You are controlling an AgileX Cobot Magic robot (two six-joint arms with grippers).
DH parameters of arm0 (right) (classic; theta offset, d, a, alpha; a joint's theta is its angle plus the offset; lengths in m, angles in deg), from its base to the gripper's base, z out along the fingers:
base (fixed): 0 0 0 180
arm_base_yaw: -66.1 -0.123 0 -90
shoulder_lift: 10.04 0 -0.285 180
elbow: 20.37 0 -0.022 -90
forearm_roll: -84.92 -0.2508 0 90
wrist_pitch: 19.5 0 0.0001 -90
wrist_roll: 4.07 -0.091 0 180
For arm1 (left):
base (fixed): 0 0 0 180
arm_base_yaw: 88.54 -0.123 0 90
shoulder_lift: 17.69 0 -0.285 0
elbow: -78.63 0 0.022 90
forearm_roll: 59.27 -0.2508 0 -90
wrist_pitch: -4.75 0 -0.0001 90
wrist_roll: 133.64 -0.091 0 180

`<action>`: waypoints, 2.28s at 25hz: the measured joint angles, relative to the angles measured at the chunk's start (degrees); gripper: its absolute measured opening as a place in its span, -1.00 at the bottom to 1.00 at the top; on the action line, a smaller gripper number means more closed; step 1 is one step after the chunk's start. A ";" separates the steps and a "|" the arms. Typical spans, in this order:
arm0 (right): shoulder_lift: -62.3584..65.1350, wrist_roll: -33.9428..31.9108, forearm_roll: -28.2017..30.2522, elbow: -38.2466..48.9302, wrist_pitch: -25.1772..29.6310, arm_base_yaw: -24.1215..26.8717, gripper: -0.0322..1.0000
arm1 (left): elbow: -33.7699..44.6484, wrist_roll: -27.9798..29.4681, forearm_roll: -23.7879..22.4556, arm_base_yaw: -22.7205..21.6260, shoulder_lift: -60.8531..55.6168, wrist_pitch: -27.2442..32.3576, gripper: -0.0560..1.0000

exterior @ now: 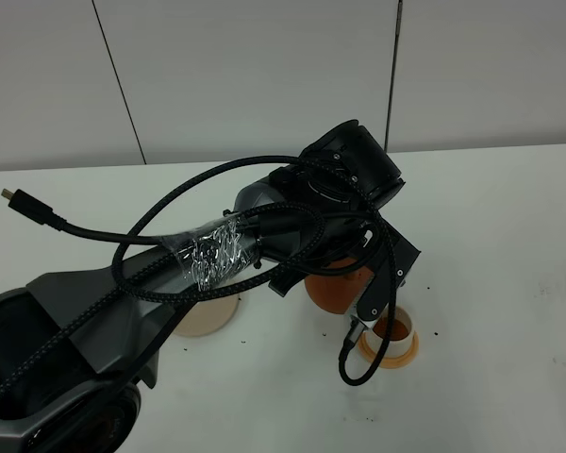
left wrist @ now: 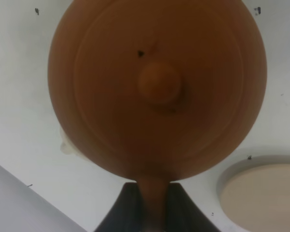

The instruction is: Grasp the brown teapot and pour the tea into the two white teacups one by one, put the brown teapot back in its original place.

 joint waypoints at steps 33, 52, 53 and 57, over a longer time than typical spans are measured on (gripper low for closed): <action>0.00 0.00 0.00 0.00 0.00 0.00 -0.65 | 0.00 0.00 -0.67 0.07 0.00 -0.12 -0.56; 0.00 0.00 0.00 0.00 0.00 0.00 -0.65 | 0.00 0.00 -2.25 0.64 0.00 -0.23 -0.56; 0.00 0.00 0.00 0.00 0.00 0.00 -0.65 | 0.00 0.00 -2.60 0.76 0.00 -0.23 -0.56; 0.00 0.00 0.00 0.00 0.00 0.00 -0.65 | 0.00 0.26 -2.94 1.08 0.00 -0.23 -0.56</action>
